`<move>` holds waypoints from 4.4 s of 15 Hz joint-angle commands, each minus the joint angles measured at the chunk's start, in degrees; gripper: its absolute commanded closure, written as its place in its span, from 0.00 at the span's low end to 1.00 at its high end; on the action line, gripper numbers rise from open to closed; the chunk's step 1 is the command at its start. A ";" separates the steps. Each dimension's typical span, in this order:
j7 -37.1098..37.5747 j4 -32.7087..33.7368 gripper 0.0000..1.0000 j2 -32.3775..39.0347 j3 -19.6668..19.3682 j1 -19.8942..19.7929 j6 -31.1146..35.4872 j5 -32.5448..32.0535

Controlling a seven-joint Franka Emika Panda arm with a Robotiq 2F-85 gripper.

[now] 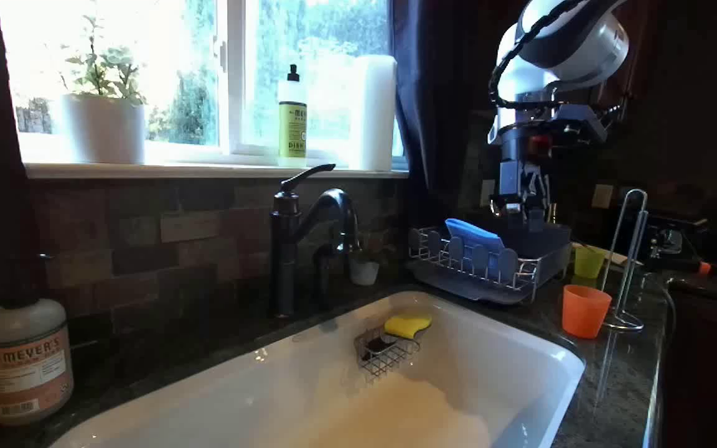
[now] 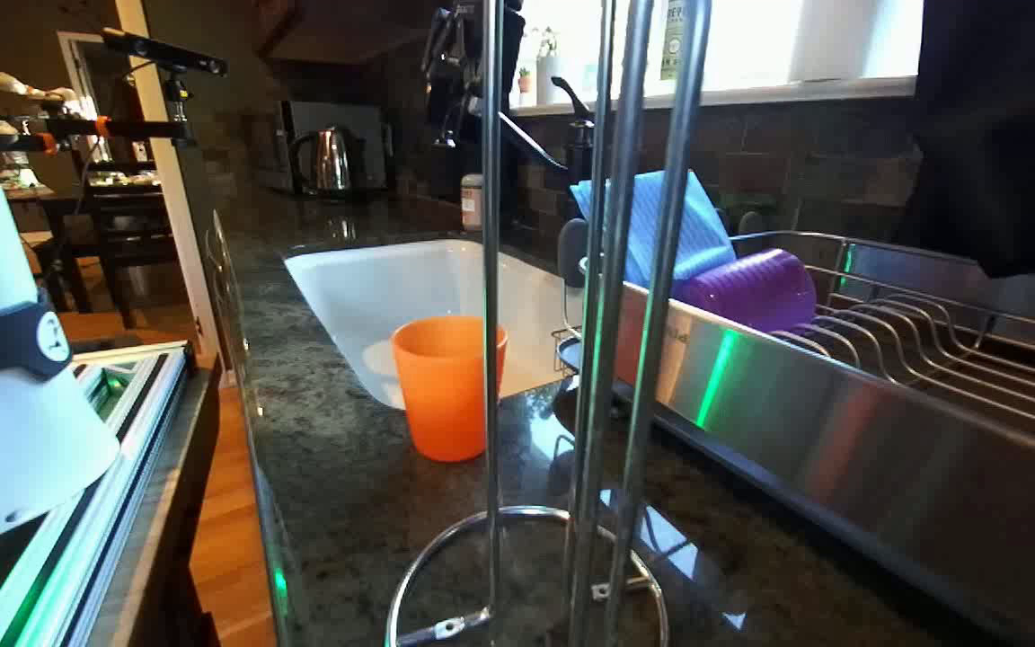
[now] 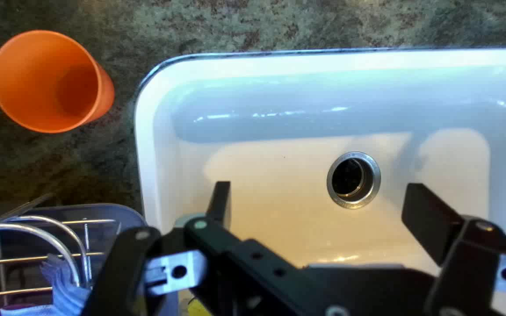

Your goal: Put the paper towel on the paper towel holder

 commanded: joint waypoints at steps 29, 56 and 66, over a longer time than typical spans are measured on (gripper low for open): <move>-3.76 20.99 0.00 -3.23 6.29 0.12 2.01 -22.22; -22.51 67.43 0.00 27.37 3.19 -1.06 20.35 -22.75; -25.47 72.17 0.00 35.22 4.91 -1.62 24.91 -15.68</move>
